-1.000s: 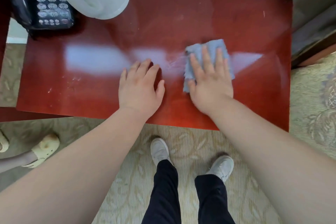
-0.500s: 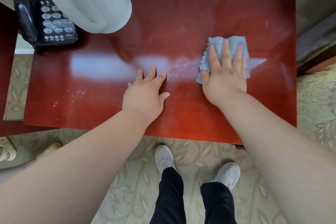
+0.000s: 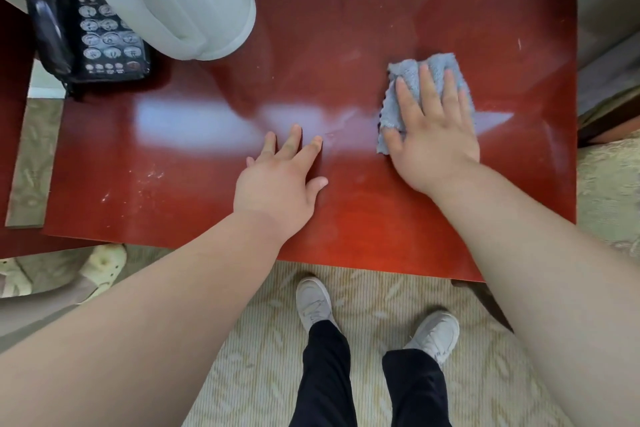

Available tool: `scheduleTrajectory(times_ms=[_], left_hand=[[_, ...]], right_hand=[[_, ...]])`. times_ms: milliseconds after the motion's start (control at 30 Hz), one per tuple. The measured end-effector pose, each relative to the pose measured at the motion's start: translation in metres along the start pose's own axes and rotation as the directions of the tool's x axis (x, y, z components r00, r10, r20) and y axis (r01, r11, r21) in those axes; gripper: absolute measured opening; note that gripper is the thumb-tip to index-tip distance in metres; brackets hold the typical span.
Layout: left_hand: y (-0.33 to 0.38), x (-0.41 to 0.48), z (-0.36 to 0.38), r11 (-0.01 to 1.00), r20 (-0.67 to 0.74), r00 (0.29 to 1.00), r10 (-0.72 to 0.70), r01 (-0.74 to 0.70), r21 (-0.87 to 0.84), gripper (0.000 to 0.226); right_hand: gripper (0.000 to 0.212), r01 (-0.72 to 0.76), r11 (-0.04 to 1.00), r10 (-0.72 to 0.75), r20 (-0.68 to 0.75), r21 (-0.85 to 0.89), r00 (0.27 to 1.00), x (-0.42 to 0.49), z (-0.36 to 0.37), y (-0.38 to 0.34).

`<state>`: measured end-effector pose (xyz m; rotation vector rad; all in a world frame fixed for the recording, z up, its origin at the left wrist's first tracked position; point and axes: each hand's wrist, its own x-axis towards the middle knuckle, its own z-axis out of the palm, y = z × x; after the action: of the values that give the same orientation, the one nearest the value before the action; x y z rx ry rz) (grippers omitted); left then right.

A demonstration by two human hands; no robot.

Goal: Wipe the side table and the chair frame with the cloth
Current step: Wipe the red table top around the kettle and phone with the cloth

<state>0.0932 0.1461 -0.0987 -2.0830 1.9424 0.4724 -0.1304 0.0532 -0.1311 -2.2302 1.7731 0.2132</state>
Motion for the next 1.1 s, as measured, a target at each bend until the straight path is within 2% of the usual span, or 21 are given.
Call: scheduleTrajectory(times_ms=[33, 67, 133, 200, 333, 400, 467, 533, 633, 700, 767, 833, 900, 967, 1033, 1100], left_hand=[[0.000, 0.000, 0.001, 1.000, 0.003, 1.000, -0.001, 0.001, 0.001, 0.062], [0.000, 0.000, 0.002, 1.000, 0.005, 1.000, -0.002, 0.002, 0.000, 0.062], [0.000, -0.001, 0.001, 1.000, 0.002, 1.000, -0.002, 0.002, -0.017, 0.063], [0.001, -0.002, -0.003, 0.999, 0.007, 1.000, 0.004, -0.003, -0.038, 0.064], [0.001, 0.002, -0.019, 0.999, -0.025, 0.999, 0.046, -0.046, 0.022, 0.062], [0.000, 0.015, -0.031, 0.995, -0.141, 0.985, 0.096, -0.091, 0.039, 0.062], [-0.005, 0.037, -0.043, 0.995, -0.178, 0.979, 0.094, -0.089, 0.040, 0.081], [-0.008, 0.061, -0.052, 0.998, -0.077, 0.996, 0.054, -0.056, -0.027, 0.099], [-0.009, 0.086, -0.053, 0.991, 0.119, 0.993, 0.007, 0.008, -0.132, 0.104], [-0.010, 0.091, -0.048, 0.993, 0.153, 0.988, -0.007, 0.024, -0.113, 0.105], [-0.009, 0.091, -0.048, 0.993, 0.157, 0.987, -0.015, 0.033, -0.114, 0.105], [-0.008, 0.091, -0.050, 0.991, 0.162, 0.987, -0.017, 0.038, -0.127, 0.105], [-0.008, 0.091, -0.053, 0.991, 0.170, 0.985, -0.020, 0.042, -0.127, 0.104], [-0.006, 0.090, -0.053, 0.992, 0.181, 0.983, -0.025, 0.046, -0.117, 0.103], [-0.005, 0.091, -0.053, 0.991, 0.204, 0.978, -0.035, 0.061, -0.119, 0.103], [-0.004, 0.093, -0.054, 0.991, 0.225, 0.973, -0.044, 0.071, -0.116, 0.103]], right_hand=[[0.071, -0.013, 1.000, 0.013, -0.003, 0.005, 1.000, -0.003, 0.000, -0.009], [0.070, 0.039, 0.999, -0.039, -0.013, 0.001, 0.999, -0.012, 0.004, -0.019], [0.071, 0.263, 0.964, -0.264, -0.035, -0.033, 0.964, -0.048, 0.016, -0.035], [0.072, 0.411, 0.911, -0.412, -0.006, -0.042, 0.911, -0.088, 0.028, -0.037], [0.075, 0.486, 0.873, -0.482, 0.070, -0.050, 0.873, -0.104, 0.033, -0.029], [0.073, 0.458, 0.888, -0.457, 0.033, -0.047, 0.889, -0.087, 0.030, -0.022], [0.073, 0.362, 0.931, -0.362, -0.004, -0.051, 0.932, -0.058, 0.023, -0.011], [0.074, 0.215, 0.975, -0.217, -0.029, -0.060, 0.976, -0.025, 0.011, -0.003], [0.072, 0.012, 1.000, -0.013, -0.023, -0.027, 1.000, 0.026, -0.005, -0.005], [0.071, -0.059, 0.998, 0.059, -0.019, -0.003, 0.998, 0.047, -0.011, -0.015], [0.070, -0.021, 1.000, 0.021, -0.005, 0.009, 1.000, 0.046, -0.010, -0.025], [0.070, 0.162, 0.987, -0.162, -0.011, -0.010, 0.987, 0.018, -0.005, -0.035], [0.069, 0.345, 0.938, -0.346, -0.008, -0.019, 0.938, -0.020, 0.006, -0.038], [0.066, 0.446, 0.895, -0.445, 0.025, -0.023, 0.895, -0.033, 0.012, -0.027], [0.069, 0.419, 0.906, -0.418, 0.038, -0.051, 0.908, -0.012, 0.006, -0.013], [0.072, 0.274, 0.960, -0.274, 0.009, -0.059, 0.962, 0.022, -0.005, -0.004]])
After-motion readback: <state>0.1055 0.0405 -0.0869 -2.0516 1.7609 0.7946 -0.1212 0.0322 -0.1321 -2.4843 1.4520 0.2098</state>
